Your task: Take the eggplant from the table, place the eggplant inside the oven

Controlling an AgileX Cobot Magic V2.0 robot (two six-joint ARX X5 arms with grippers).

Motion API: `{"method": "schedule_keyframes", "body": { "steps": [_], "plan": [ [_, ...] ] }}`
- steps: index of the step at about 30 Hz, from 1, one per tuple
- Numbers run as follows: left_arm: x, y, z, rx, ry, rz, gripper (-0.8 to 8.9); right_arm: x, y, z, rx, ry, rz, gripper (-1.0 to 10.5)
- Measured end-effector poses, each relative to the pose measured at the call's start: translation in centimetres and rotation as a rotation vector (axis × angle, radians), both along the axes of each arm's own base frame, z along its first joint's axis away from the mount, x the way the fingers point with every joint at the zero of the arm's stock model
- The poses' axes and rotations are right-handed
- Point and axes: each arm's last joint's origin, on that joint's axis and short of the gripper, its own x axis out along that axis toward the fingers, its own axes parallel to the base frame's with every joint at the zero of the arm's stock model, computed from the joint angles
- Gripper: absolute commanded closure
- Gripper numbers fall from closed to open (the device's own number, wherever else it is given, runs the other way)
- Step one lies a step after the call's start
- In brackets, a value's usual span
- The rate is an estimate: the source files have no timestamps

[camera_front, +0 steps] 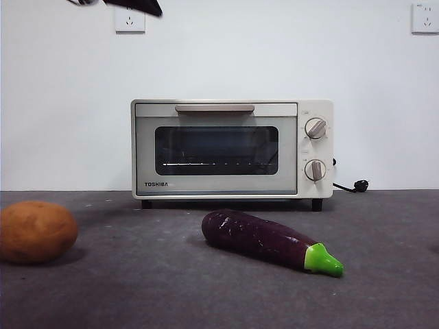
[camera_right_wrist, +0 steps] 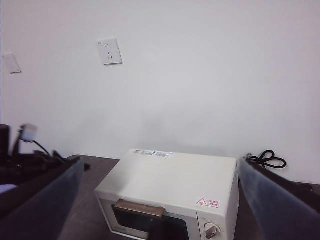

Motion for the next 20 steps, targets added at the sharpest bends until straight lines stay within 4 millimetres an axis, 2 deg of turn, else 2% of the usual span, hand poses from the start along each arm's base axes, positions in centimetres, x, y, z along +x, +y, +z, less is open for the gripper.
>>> {"method": "schedule_keyframes", "body": {
  "steps": [9,20],
  "plan": [
    [2.7,-3.2,-4.2,0.091,0.032,-0.041,8.19,-0.1,0.0,-0.2,0.004,0.024,0.018,3.2],
    [4.3,-4.7,-7.2,0.158,0.044,-0.064,8.19,-0.1,0.1,-0.6,0.005,0.06,0.019,3.2]
  ]
}}
